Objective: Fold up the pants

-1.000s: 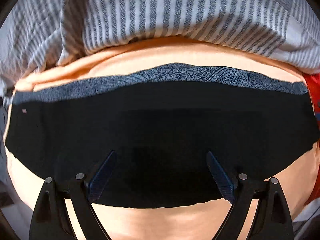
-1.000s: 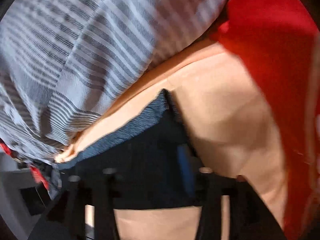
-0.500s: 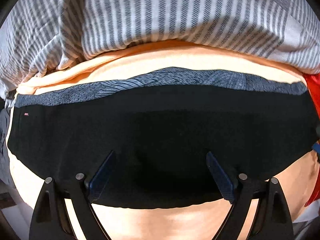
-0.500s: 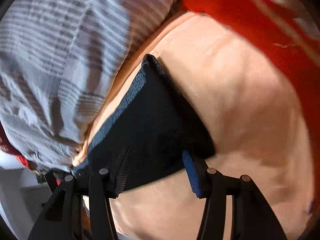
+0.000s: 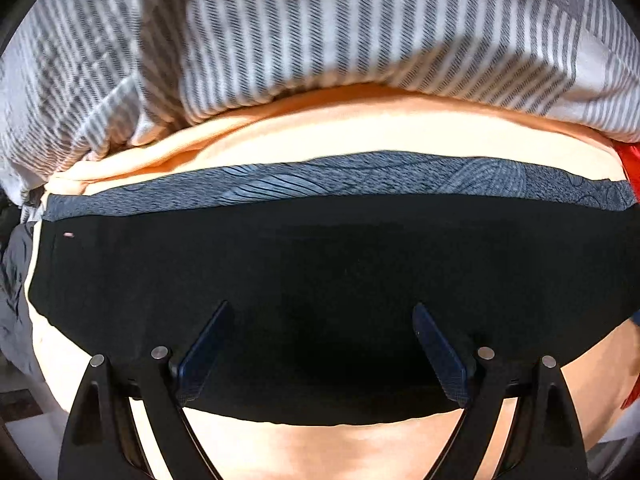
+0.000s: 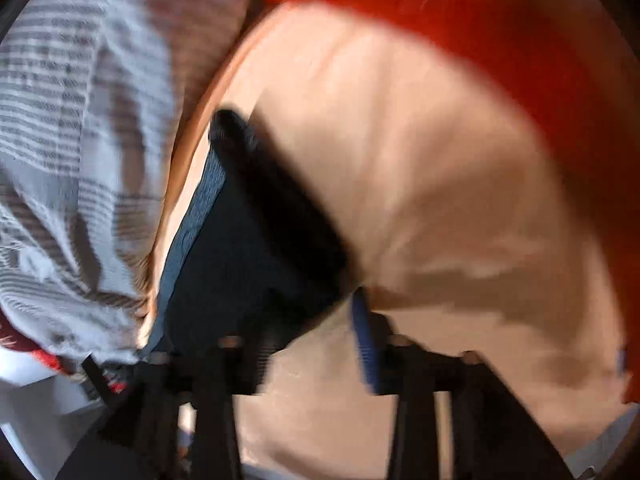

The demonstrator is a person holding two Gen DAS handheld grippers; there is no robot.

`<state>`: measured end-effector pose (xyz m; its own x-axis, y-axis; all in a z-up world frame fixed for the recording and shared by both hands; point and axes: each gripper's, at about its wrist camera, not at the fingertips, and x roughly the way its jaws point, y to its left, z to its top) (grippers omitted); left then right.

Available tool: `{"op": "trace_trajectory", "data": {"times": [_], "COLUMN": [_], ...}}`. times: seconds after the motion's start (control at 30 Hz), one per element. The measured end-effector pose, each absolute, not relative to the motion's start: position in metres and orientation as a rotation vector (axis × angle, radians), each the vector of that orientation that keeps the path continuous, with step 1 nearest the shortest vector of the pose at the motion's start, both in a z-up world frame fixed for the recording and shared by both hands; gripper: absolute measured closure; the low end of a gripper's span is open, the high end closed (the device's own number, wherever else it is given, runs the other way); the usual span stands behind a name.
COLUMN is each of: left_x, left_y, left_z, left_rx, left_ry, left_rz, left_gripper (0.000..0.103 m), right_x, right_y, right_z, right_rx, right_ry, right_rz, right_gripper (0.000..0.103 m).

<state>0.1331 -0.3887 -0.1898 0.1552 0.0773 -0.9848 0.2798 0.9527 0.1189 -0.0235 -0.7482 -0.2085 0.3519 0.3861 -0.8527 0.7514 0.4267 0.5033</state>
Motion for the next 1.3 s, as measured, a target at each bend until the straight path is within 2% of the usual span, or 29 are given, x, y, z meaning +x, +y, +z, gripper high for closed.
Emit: {"op": "trace_trajectory", "data": {"times": [0.13,0.23,0.4,0.5,0.53,0.57,0.6,0.7,0.73,0.9,1.1,1.3], "left_x": [0.143,0.157,0.167,0.165,0.165,0.166,0.169,0.175,0.176,0.184,0.221,0.24], "left_y": [-0.384,-0.388,-0.407,-0.411,-0.41,-0.408,-0.405,-0.397,-0.395,-0.369,-0.309,-0.264], "left_z": [-0.191,-0.195,-0.211,-0.22,-0.223,-0.224,-0.226,-0.222,-0.215,-0.188,-0.21,-0.238], "left_rx": [0.291,0.257,0.264,0.277,0.27,0.264,0.254,0.202,0.214,0.255,0.187,0.243], "left_ry": [1.411,1.401,1.41,1.397,1.397,1.394,1.395,1.434,1.417,1.326,1.36,1.371], "left_rz": [-0.127,-0.11,-0.09,-0.094,-0.097,-0.086,-0.074,-0.065,-0.05,-0.023,0.106,0.179], "left_gripper": [0.011,0.011,0.011,0.011,0.009,0.001,0.0,0.0,0.0,0.0,0.0,0.0], "right_x": [-0.015,0.021,0.078,0.094,0.099,0.104,0.107,0.113,0.112,0.097,0.072,0.086], "right_y": [-0.735,-0.714,-0.719,-0.732,-0.736,-0.74,-0.745,-0.754,-0.753,-0.7,-0.613,-0.569], "right_z": [-0.161,-0.147,-0.182,-0.208,-0.21,-0.211,-0.211,-0.206,-0.201,-0.167,-0.178,-0.197], "right_rx": [0.854,0.683,0.665,0.672,0.66,0.655,0.662,0.704,0.712,0.577,0.509,0.516], "right_ry": [1.235,1.25,1.281,1.305,1.29,1.281,1.271,1.251,1.257,1.268,1.369,1.405], "right_rz": [-0.358,-0.248,-0.217,-0.242,-0.246,-0.25,-0.261,-0.306,-0.315,-0.176,-0.026,-0.046], "right_gripper": [0.058,0.071,0.08,0.097,0.098,0.099,0.099,0.098,0.093,0.09,0.09,0.09]}}
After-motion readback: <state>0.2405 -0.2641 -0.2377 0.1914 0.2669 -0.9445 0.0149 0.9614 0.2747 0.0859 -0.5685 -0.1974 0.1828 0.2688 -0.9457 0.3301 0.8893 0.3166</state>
